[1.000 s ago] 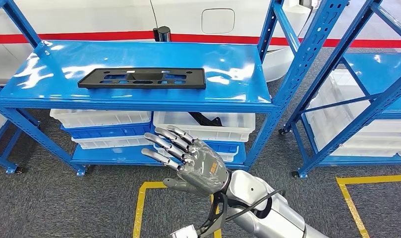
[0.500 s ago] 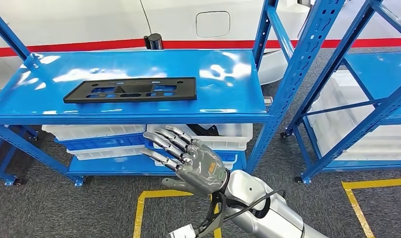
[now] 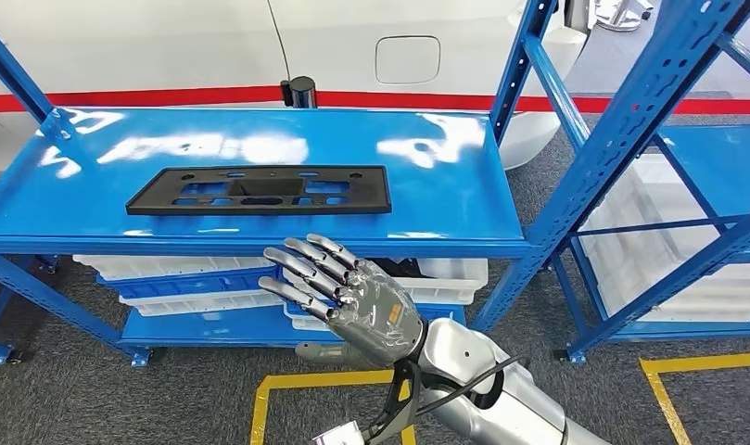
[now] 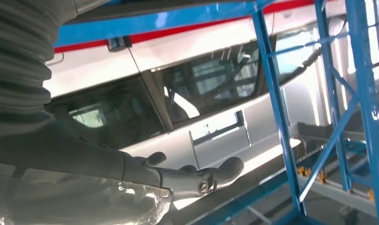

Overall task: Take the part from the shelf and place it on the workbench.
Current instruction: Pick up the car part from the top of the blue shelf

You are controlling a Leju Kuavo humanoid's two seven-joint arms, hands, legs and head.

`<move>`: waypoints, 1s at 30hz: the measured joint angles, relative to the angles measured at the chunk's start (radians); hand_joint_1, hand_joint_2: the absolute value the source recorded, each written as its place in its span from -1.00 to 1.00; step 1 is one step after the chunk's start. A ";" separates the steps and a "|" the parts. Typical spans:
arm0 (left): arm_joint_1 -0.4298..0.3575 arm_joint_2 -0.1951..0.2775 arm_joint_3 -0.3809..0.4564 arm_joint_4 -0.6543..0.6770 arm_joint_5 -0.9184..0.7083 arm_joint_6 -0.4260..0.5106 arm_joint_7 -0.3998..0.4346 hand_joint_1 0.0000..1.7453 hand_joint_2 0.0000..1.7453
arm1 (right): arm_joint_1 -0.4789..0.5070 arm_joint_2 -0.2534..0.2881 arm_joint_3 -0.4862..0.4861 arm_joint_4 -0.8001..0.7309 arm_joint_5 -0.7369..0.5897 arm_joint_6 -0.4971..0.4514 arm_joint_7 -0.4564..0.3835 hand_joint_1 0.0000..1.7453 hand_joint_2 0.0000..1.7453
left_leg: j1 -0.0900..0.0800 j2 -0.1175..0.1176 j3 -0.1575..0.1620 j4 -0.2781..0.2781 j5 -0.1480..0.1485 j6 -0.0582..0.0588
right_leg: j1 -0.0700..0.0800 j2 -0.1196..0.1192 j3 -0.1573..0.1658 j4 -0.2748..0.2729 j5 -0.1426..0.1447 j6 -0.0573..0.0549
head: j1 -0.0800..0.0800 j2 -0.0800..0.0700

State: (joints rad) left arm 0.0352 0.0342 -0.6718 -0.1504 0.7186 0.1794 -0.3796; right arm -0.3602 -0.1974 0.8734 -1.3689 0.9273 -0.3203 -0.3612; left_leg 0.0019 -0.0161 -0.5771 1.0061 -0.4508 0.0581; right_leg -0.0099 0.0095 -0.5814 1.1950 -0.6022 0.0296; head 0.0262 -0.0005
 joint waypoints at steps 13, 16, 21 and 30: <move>0.005 0.002 -0.001 -0.016 -0.005 0.015 -0.005 -1.00 -1.00 | 0.007 -0.007 -0.003 -0.024 0.003 0.017 -0.003 -1.00 -1.00 | -0.001 -0.037 0.007 0.064 -0.062 -0.045 | -0.006 0.014 0.034 -0.208 0.140 -0.036 | -0.006 0.000; 0.001 0.004 -0.001 -0.022 -0.007 0.023 -0.004 -1.00 -1.00 | 0.012 -0.007 -0.005 -0.027 -0.002 0.028 -0.009 -1.00 -1.00 | 0.009 0.007 -0.082 0.225 -0.149 -0.061 | -0.006 -0.009 0.040 -0.209 0.134 -0.042 | -0.011 0.000; 0.006 0.009 -0.001 -0.030 -0.007 0.033 0.008 -1.00 -1.00 | 0.021 -0.004 -0.007 -0.027 -0.028 0.073 -0.016 -1.00 0.00 | 0.029 0.021 -0.040 0.086 -0.043 -0.081 | -0.014 -0.021 0.053 -0.208 0.122 -0.027 | -0.011 0.000; 0.006 0.004 -0.001 -0.049 0.002 0.052 0.025 -1.00 -1.00 | 0.022 0.004 -0.007 -0.027 -0.031 0.081 -0.012 -1.00 1.00 | 0.013 0.016 0.004 -0.002 -0.010 -0.060 | -0.009 -0.029 0.061 -0.213 0.112 -0.017 | -0.011 0.000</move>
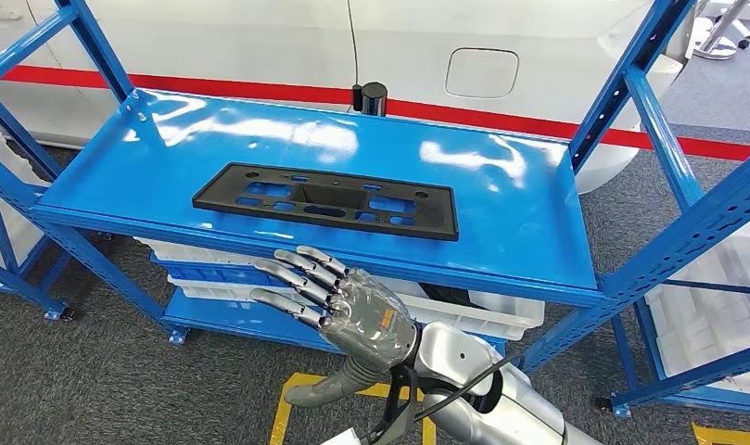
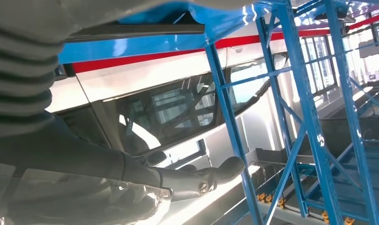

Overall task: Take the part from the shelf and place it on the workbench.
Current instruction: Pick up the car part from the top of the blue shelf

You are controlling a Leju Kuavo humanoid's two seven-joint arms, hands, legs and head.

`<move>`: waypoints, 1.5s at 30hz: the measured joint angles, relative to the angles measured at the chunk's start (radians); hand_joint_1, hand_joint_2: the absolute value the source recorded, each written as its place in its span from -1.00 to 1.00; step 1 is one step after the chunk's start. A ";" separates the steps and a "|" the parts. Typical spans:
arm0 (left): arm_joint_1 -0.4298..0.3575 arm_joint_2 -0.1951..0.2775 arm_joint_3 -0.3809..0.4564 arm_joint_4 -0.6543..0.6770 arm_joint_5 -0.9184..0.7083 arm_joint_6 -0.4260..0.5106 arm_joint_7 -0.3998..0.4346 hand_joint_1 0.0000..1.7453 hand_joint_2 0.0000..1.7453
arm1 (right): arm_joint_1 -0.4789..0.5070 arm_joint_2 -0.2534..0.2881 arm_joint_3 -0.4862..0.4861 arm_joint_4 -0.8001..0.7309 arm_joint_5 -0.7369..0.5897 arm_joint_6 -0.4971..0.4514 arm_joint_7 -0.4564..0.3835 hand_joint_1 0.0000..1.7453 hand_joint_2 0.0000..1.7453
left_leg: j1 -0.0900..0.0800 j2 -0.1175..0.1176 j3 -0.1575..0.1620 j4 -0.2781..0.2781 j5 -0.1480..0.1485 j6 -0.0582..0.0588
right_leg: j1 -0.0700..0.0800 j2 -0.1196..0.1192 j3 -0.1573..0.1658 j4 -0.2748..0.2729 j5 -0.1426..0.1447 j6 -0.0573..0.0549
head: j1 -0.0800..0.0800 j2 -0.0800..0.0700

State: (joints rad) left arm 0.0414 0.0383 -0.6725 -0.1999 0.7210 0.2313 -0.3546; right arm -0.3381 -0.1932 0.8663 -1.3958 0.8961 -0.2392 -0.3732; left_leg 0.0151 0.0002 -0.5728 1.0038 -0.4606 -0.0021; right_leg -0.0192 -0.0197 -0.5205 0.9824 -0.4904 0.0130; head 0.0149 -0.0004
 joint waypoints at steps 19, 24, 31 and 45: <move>0.009 0.006 -0.015 -0.072 0.000 0.045 0.041 -1.00 -1.00 | -0.092 0.074 -0.065 0.149 -0.006 -0.064 0.158 -1.00 1.00 | -0.001 -0.001 0.001 -0.001 -0.002 0.009 | 0.000 -0.001 -0.001 -0.004 0.002 0.029 | 0.000 0.000; 0.000 0.004 -0.023 -0.069 0.000 0.028 0.036 -1.00 -1.00 | -0.121 0.104 -0.086 0.225 -0.018 -0.075 0.160 -1.00 1.00 | -0.001 -0.001 0.000 -0.001 -0.002 0.009 | 0.000 0.000 -0.001 -0.003 0.002 0.029 | 0.000 0.000; -0.017 -0.001 -0.028 -0.049 0.013 -0.007 0.025 -1.00 -1.00 | -0.180 0.163 -0.083 0.316 -0.017 -0.044 0.154 -1.00 1.00 | -0.001 0.000 0.000 -0.001 -0.002 0.009 | 0.000 0.000 -0.001 -0.003 0.002 0.029 | 0.000 0.000; -0.026 -0.010 -0.028 -0.019 0.022 0.016 0.036 -1.00 -1.00 | -0.202 0.195 -0.040 0.376 -0.003 -0.033 0.150 -1.00 1.00 | -0.001 0.000 0.000 -0.001 -0.002 0.009 | 0.000 0.000 -0.002 -0.003 0.002 0.029 | 0.000 0.000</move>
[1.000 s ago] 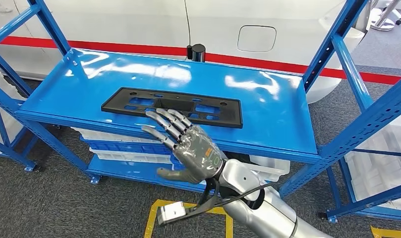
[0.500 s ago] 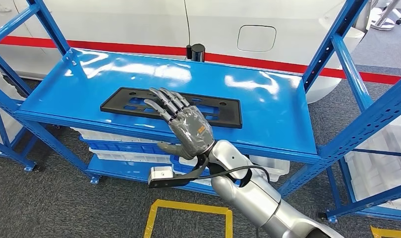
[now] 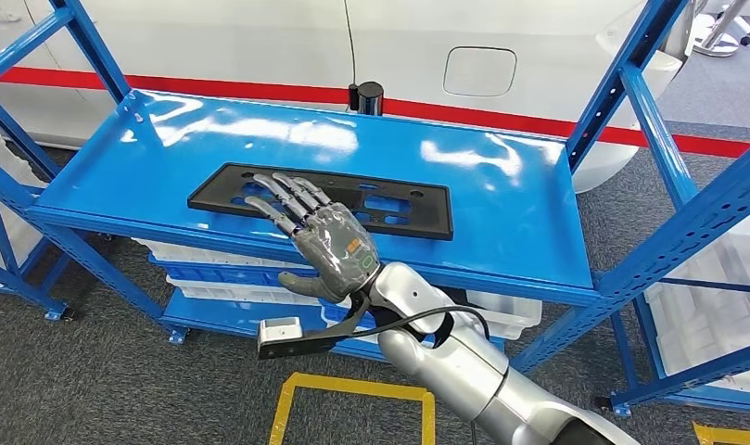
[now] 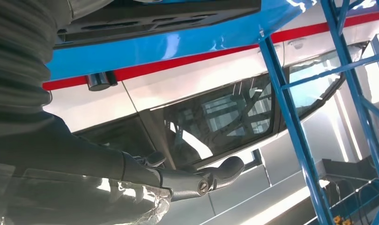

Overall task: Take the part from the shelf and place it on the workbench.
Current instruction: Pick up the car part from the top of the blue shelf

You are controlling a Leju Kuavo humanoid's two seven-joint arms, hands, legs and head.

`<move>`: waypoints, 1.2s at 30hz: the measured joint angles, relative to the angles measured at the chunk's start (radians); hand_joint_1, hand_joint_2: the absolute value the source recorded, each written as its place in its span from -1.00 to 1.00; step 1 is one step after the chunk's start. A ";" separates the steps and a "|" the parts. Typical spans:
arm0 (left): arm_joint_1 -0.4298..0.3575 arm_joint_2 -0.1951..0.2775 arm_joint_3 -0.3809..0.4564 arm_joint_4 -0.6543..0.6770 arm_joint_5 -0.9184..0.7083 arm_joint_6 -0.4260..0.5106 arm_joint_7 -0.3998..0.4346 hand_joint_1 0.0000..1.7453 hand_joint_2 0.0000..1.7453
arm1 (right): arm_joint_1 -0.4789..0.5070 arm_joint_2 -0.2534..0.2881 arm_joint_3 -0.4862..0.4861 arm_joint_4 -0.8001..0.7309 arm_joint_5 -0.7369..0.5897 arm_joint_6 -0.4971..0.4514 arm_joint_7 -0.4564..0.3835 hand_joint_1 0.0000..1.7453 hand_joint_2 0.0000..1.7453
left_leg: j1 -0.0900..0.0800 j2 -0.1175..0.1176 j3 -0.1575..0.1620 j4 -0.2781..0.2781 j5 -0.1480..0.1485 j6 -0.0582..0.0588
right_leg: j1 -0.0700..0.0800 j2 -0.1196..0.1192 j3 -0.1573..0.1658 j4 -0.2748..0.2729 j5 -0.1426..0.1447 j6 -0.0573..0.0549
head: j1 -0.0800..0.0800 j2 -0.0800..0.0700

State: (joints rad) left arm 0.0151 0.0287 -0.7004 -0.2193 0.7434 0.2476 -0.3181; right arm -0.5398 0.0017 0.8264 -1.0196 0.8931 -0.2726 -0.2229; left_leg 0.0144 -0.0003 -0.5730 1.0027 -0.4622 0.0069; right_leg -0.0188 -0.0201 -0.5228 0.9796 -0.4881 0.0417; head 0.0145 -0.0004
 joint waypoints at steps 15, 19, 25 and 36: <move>-0.001 0.000 0.000 0.010 0.009 0.008 0.013 -1.00 -1.00 | 0.001 -0.007 0.046 0.009 0.010 0.013 0.000 -1.00 1.00 | 0.000 0.000 0.000 0.000 0.000 0.000 | 0.000 0.000 0.000 0.000 0.000 0.000 | 0.000 0.000; -0.002 0.000 0.000 0.011 0.018 0.012 0.014 -1.00 -1.00 | -0.002 -0.007 0.055 0.017 0.018 0.013 0.016 -1.00 1.00 | 0.000 0.000 0.000 0.000 0.000 0.000 | 0.000 0.000 0.000 0.000 0.000 0.000 | 0.000 0.000; -0.002 0.000 0.000 0.012 0.024 0.016 0.013 -1.00 -1.00 | -0.013 -0.006 0.068 0.036 0.026 0.011 0.033 -1.00 1.00 | 0.000 0.000 0.000 0.000 0.000 0.000 | 0.000 0.000 0.000 0.000 0.000 0.000 | 0.000 0.000; -0.003 0.008 0.000 0.034 0.022 0.039 0.011 -1.00 -1.00 | -0.045 0.014 0.071 0.144 0.043 -0.027 0.064 -1.00 1.00 | 0.000 0.000 0.000 0.000 0.000 0.000 | 0.000 0.000 0.000 0.000 0.000 0.000 | 0.000 0.000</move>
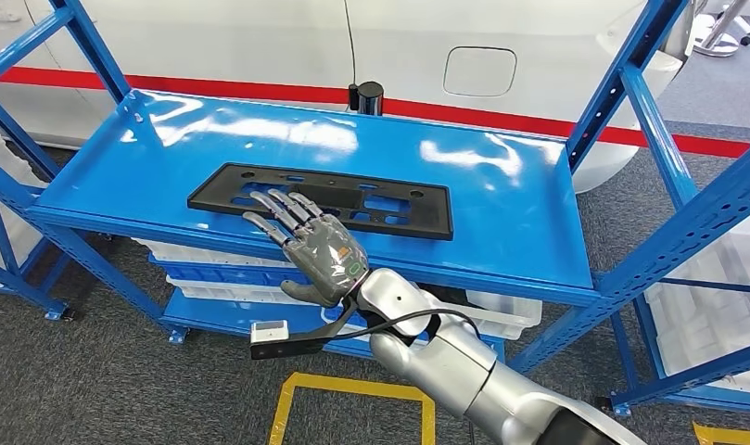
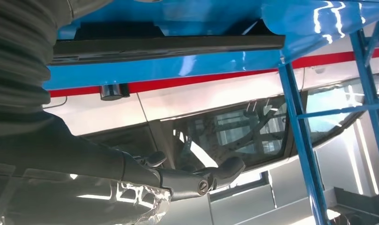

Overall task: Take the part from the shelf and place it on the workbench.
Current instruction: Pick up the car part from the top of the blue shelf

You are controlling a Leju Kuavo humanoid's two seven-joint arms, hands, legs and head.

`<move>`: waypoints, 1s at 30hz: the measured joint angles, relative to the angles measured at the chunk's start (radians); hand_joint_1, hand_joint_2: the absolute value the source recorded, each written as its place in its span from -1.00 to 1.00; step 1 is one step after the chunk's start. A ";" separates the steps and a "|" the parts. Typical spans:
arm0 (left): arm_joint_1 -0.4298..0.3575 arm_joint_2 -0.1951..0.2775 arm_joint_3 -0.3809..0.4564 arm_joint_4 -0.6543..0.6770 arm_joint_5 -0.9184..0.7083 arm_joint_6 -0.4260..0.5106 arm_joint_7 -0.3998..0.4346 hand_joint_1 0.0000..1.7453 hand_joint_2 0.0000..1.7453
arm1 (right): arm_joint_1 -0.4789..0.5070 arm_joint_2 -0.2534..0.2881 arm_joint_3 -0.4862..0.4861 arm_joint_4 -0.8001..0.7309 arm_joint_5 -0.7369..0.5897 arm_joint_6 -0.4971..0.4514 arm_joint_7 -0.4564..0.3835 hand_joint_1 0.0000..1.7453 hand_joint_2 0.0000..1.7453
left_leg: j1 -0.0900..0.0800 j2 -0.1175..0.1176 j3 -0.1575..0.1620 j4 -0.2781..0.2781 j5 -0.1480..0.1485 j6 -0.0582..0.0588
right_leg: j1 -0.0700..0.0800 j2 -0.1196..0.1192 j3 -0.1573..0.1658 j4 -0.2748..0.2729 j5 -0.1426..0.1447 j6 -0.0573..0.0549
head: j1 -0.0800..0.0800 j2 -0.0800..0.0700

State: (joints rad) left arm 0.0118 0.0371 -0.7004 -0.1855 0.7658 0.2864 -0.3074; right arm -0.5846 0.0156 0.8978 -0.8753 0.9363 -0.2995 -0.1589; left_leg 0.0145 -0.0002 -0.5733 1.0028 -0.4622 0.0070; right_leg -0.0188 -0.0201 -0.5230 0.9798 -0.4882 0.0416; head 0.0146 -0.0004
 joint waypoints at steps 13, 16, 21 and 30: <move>-0.008 0.002 0.000 0.009 -0.002 0.009 0.022 -1.00 -1.00 | -0.012 0.017 0.000 0.068 0.019 -0.010 0.019 -1.00 1.00 | -0.002 0.000 0.000 0.001 0.000 0.000 | -0.002 0.000 0.000 -0.001 0.000 0.000 | 0.000 0.000; -0.009 0.003 0.000 0.010 -0.002 0.013 0.027 -1.00 -1.00 | -0.014 0.020 -0.001 0.083 0.033 -0.016 0.034 -1.00 1.00 | -0.004 0.000 -0.001 0.002 -0.001 0.001 | -0.004 0.000 0.000 -0.001 0.001 0.001 | 0.000 0.000; -0.010 0.006 0.000 0.012 -0.002 0.015 0.028 -1.00 -1.00 | -0.014 0.022 -0.006 0.099 0.061 -0.024 0.067 -1.00 1.00 | -0.010 0.000 -0.002 0.003 -0.005 0.012 | -0.011 0.000 0.002 -0.005 0.002 0.010 | 0.000 0.000; -0.012 0.005 -0.002 0.015 -0.003 0.005 0.026 -1.00 -1.00 | -0.002 0.004 -0.032 0.107 0.124 -0.019 0.125 -1.00 1.00 | 0.000 -0.012 0.026 -0.022 -0.004 0.031 | -0.012 0.017 -0.169 0.273 -0.071 0.017 | 0.004 0.000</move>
State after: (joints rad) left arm -0.0006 0.0423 -0.7025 -0.1702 0.7628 0.2914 -0.2810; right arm -0.5869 0.0200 0.8662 -0.7688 1.0608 -0.3180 -0.0335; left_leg 0.0144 -0.0121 -0.5473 0.9809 -0.4658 0.0382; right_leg -0.0311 -0.0027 -0.6923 1.2524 -0.5593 0.0583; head 0.0183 -0.0004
